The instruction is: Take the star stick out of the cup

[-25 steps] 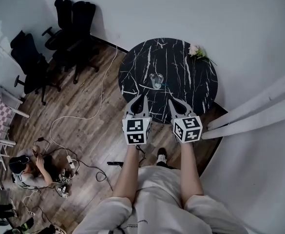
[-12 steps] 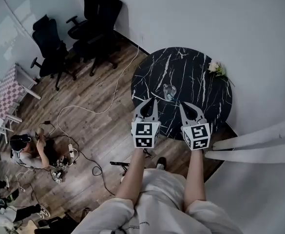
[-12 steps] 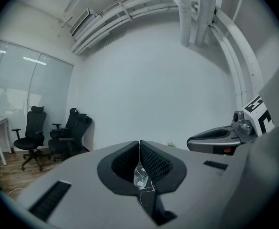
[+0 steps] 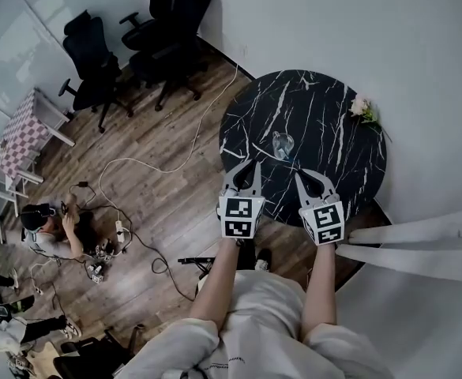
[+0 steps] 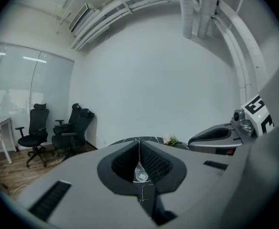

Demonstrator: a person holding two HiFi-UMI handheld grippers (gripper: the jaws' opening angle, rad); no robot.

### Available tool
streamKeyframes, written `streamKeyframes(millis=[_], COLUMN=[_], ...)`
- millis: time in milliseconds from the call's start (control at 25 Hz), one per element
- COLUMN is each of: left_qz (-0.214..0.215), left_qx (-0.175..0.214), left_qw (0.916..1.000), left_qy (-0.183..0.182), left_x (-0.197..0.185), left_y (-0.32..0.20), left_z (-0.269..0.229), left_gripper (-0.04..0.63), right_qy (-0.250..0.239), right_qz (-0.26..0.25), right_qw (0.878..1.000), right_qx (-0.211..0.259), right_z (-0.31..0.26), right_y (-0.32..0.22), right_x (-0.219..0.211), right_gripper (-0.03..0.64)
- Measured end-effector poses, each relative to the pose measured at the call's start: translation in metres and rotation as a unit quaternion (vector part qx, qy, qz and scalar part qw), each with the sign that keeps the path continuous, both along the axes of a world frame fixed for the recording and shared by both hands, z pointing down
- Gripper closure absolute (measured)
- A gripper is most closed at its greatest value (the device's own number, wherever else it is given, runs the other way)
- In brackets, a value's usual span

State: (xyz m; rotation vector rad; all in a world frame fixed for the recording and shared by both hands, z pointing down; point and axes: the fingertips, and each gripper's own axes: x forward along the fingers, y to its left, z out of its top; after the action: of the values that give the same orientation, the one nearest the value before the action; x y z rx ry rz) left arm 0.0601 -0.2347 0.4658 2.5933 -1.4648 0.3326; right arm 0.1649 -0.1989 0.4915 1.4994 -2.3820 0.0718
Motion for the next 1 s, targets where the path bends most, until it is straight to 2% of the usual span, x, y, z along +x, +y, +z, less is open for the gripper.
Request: streamKeyframes(millis=[280,640,760,1000], left_qz=[0.012,0.032,0.033,0.043], left_qx=[-0.002,-0.029,-0.037,-0.048], left_qw=[0.9999,0.9991,0.9988,0.9979], left_qy=[0.01,-0.001,-0.002,-0.007], left_x=[0.015,0.034,0.035,0.035], left_y=[-0.028,-0.056,-0.061,-0.066], left_z=[0.013,0.036,0.044,0.058], left_gripper=[0.571,0.572,0.571,0.571], right_qy=[0.036,0.044,0.051,0.079], right_qz=[0.003,-0.001,-0.008,-0.023], right_qw=[0.999,0.996,0.994,0.991], right_qx=[-0.033,-0.078,-0.095,-0.109], right_z=[0.021,0.049,0.061,0.079], right_y=[-0.024,-0.04,-0.043,-0.052], right_x=[0.012,0.025,0.024,0.01], right_gripper=[0.579,0.576,0.512,0.492])
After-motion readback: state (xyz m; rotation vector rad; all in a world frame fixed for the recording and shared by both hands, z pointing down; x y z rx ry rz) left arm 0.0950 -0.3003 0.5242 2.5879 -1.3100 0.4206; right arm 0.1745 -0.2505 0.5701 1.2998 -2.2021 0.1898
